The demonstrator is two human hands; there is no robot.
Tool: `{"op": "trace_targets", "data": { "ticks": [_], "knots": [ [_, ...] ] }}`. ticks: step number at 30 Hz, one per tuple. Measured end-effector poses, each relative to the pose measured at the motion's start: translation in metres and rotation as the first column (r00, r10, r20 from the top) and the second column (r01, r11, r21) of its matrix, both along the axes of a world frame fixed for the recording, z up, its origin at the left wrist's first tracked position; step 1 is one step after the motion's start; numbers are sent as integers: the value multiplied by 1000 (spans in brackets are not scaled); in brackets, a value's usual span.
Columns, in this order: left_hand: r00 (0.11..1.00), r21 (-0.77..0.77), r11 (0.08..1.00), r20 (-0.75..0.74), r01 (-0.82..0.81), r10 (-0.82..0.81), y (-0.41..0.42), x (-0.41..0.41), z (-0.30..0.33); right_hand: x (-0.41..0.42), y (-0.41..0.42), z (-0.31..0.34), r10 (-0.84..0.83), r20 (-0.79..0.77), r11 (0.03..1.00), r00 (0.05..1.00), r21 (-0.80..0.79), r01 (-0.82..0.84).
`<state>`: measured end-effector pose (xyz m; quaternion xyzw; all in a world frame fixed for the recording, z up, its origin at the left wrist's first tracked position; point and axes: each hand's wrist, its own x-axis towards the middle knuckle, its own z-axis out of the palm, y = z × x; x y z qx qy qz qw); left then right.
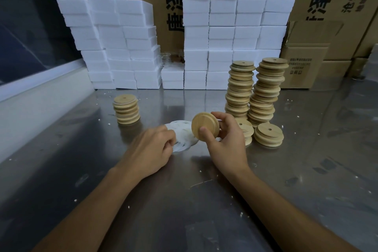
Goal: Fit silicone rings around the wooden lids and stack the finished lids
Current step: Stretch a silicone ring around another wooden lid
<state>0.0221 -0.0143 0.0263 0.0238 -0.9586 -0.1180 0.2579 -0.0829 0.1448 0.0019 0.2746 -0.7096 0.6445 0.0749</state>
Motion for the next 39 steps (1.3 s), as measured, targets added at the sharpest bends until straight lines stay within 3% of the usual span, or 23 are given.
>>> {"op": "trace_targets", "data": {
  "ticks": [5,7,10,16,22,29,33,39],
  "knots": [
    [976,114,991,-215,71,-45,-4,0,0,-1,0,1,12,-9,999,1000,-40,-12],
    [961,240,967,-275,83,-15,-3,-1,1,-2,-1,0,20,-10,998,1000,-54,-21],
    [956,497,859,-293,125,30,2,-3,3,-4,-2,-2,4,-6,997,1000,-79,-4],
    [957,768,604,-289,213,29,11,-4,5,-3,-3,1,131,-27,987,991,-85,-133],
    [953,828,527,-285,192,100,18,-9,0,9,-1,8,398,138,910,907,-181,-372],
    [961,832,547,-218,91,172,21,-13,-7,11,-4,5,333,17,936,943,-126,-329],
    [975,923,347,-205,165,83,24,-12,-9,10,-5,-1,299,-89,954,950,-2,-300],
    [970,932,289,-238,216,42,25,-10,-5,11,-5,-1,260,-96,964,961,-39,-264]
  ]
}}
